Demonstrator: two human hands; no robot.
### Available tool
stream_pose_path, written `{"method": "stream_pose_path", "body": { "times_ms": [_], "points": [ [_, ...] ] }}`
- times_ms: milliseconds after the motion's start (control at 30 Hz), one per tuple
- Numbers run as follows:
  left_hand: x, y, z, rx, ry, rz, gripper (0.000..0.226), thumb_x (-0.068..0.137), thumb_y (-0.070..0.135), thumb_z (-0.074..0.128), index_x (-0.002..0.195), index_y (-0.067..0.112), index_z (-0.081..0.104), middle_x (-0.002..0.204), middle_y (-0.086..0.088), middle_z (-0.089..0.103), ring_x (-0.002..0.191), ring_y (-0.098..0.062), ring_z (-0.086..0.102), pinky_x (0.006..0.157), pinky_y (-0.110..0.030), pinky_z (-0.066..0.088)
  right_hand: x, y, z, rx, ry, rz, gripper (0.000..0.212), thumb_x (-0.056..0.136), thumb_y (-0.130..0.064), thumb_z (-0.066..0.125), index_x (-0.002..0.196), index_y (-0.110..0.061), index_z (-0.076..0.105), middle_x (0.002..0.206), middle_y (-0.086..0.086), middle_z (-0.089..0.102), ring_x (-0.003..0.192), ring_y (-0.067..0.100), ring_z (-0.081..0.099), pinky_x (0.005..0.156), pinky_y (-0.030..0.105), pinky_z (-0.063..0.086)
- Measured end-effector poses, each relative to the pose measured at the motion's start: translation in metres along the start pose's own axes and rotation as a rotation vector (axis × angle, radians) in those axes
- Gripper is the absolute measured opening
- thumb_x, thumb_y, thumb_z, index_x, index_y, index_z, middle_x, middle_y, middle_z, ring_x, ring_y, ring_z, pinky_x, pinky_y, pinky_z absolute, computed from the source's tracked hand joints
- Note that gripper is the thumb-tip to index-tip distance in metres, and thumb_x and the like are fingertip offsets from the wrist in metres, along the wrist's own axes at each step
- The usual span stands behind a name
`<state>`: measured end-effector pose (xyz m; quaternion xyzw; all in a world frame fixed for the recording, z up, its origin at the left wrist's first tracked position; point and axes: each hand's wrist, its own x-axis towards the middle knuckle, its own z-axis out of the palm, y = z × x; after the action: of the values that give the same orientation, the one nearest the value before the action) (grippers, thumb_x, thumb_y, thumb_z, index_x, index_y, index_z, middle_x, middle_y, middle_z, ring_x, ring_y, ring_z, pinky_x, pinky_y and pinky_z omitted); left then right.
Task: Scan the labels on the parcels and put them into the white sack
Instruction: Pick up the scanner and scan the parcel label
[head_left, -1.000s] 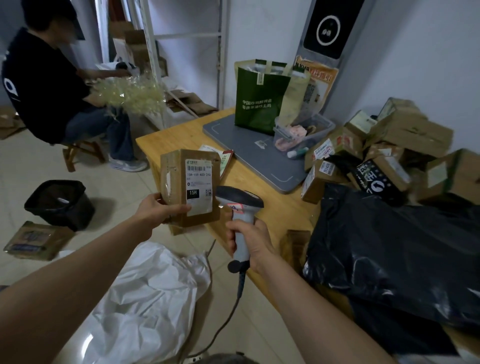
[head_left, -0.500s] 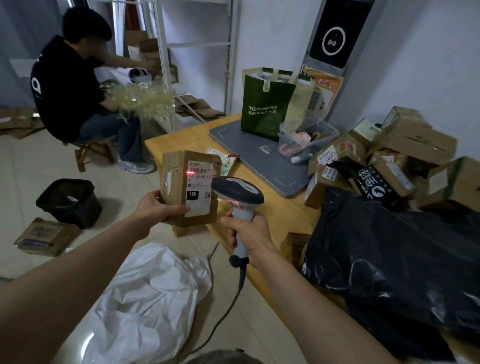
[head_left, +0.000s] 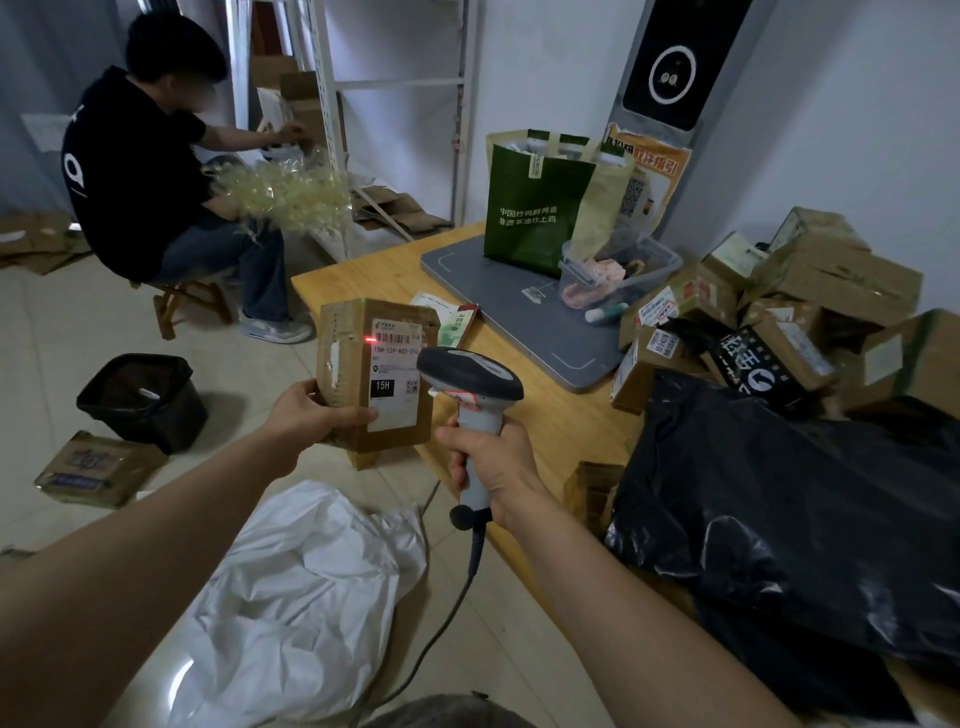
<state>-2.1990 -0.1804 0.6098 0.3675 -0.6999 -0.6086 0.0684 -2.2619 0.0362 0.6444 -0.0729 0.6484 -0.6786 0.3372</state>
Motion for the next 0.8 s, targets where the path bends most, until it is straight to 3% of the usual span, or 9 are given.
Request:
{"method": "stream_pose_path", "body": {
  "times_ms": [333,467,600,800],
  "points": [
    [0.004,-0.006,-0.006,0.012,-0.015,-0.004,0.077,0.066,0.023,0.083,0.132,0.01,0.046,0.103,0.0,0.058,0.087,-0.015,0.06,0.063,-0.025,0.05,0.002,0.001,0.007,0.028,-0.008,0.006,0.013,0.083,-0.003,0.068,0.082,-0.011,0.058,0.056,0.001,0.053,0.047,0.015,0.046,0.046,0.026,0.043],
    [0.004,-0.01,-0.009,-0.004,-0.025,-0.014,0.079,0.06,0.027,0.084,0.129,0.012,0.049,0.104,0.0,0.059,0.09,-0.016,0.061,0.064,-0.025,0.051,0.004,0.006,0.009,0.033,-0.016,0.025,0.012,0.083,-0.009,0.071,0.083,-0.011,0.06,0.055,0.0,0.055,0.047,0.014,0.048,0.046,0.025,0.044],
    [0.001,-0.026,-0.014,-0.085,-0.025,-0.098,0.07,0.054,0.029,0.085,0.115,0.016,0.053,0.102,-0.002,0.063,0.089,-0.018,0.064,0.059,-0.024,0.053,0.009,0.02,0.013,0.143,-0.049,0.107,0.016,0.081,-0.016,0.076,0.08,-0.009,0.061,0.058,0.003,0.057,0.044,0.013,0.048,0.043,0.023,0.042],
    [0.004,-0.102,-0.016,-0.134,0.119,-0.339,0.039,0.068,0.034,0.082,0.092,0.012,0.061,0.088,-0.006,0.065,0.077,-0.018,0.062,0.06,-0.028,0.05,0.019,0.088,0.023,0.267,-0.102,0.311,0.013,0.08,-0.003,0.073,0.086,-0.007,0.063,0.055,0.004,0.055,0.04,0.012,0.046,0.041,0.02,0.04]
  ]
}}
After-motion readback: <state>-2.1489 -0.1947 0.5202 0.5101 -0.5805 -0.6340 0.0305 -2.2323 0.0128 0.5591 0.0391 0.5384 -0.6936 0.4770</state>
